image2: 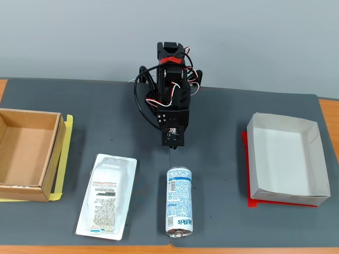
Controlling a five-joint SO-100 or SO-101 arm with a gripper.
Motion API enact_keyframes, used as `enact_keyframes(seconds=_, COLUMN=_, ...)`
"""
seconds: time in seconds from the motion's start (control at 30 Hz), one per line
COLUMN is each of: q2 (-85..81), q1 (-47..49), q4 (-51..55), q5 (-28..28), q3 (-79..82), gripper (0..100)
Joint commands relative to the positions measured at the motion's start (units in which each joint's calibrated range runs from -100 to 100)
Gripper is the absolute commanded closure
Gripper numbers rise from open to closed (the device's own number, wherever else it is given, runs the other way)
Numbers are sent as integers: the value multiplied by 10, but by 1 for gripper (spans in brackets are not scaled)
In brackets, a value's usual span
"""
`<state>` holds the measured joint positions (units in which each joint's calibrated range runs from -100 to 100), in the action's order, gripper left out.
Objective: Pick the can and put it in the brown box
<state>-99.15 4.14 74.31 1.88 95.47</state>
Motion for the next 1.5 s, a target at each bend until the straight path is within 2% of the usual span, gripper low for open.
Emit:
enact_keyframes(seconds=0.0, q2=-3, q1=-2, q4=-4, q5=0, q3=-33, gripper=99)
enact_keyframes(seconds=1.47, q2=-3, q1=2, q4=-4, q5=-3, q3=-33, gripper=99)
